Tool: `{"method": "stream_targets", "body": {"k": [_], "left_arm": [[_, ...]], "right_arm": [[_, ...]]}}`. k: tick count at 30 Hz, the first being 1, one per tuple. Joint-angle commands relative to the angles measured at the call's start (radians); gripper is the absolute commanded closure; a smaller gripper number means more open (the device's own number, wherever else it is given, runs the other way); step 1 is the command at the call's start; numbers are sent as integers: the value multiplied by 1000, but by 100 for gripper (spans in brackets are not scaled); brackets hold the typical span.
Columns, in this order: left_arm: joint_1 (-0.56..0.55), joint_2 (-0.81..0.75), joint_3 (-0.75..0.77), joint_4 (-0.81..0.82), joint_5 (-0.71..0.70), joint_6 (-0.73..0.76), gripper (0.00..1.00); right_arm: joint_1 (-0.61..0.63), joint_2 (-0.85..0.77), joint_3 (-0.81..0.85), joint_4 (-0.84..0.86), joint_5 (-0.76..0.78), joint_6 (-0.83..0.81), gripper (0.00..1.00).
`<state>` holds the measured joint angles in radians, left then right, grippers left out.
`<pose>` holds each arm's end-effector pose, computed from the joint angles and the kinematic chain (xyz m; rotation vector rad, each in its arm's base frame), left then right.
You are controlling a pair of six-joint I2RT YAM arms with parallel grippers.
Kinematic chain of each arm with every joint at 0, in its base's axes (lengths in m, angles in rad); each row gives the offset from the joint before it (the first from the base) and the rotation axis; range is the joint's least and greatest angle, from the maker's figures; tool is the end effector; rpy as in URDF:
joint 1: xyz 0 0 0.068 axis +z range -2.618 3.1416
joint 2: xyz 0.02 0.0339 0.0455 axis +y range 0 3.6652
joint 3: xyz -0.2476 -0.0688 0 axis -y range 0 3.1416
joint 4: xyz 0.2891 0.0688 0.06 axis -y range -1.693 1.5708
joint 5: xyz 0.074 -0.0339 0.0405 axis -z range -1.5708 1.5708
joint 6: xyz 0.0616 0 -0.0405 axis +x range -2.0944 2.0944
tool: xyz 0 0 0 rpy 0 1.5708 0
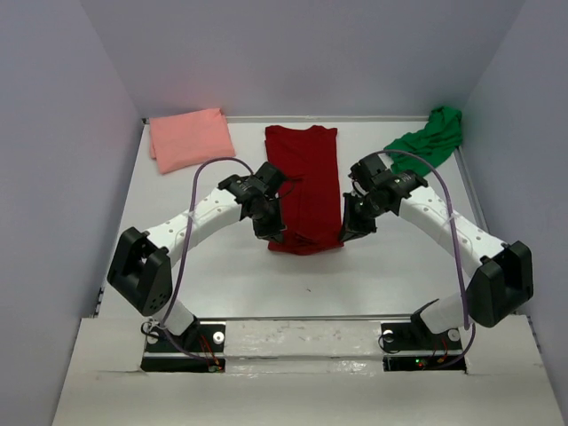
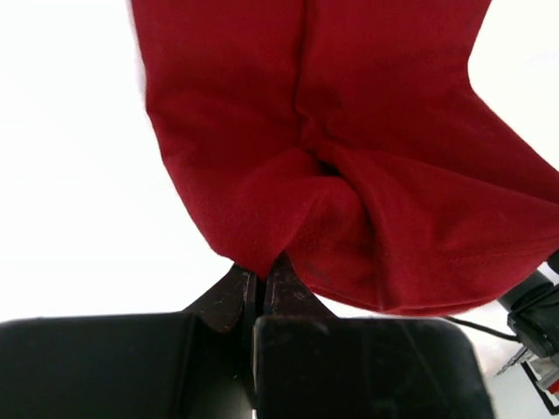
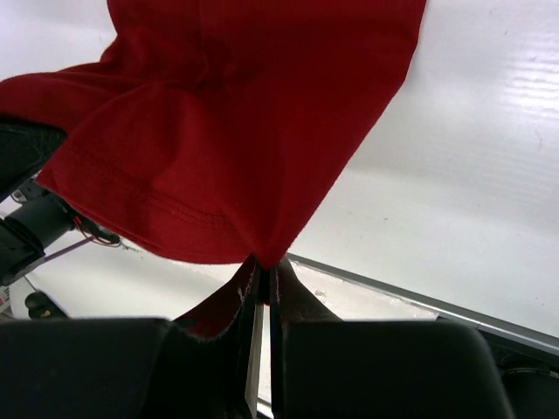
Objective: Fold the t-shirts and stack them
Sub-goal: Fold the tshirt
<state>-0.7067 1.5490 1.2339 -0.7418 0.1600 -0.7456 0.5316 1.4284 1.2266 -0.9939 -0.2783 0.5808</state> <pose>0.2783 -0.2505 0.2111 0.0045 2.7890 -0.6536 0.2750 0.1813 0.2355 -0.0057 2.9028 0.6359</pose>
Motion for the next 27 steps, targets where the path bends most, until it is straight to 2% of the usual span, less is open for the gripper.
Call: {"method": "stream_targets", "body": {"k": [1, 17, 27], "left_arm": [[41, 22, 82, -67, -23, 60, 100], [142, 223, 351, -128, -16, 156, 100], [182, 309, 433, -146, -5, 186, 100]], "right_arm": [[-36, 32, 82, -20, -16, -61, 100], [-140, 245, 319, -58, -61, -173, 100], [-203, 326, 404, -81, -88, -213, 100]]}}
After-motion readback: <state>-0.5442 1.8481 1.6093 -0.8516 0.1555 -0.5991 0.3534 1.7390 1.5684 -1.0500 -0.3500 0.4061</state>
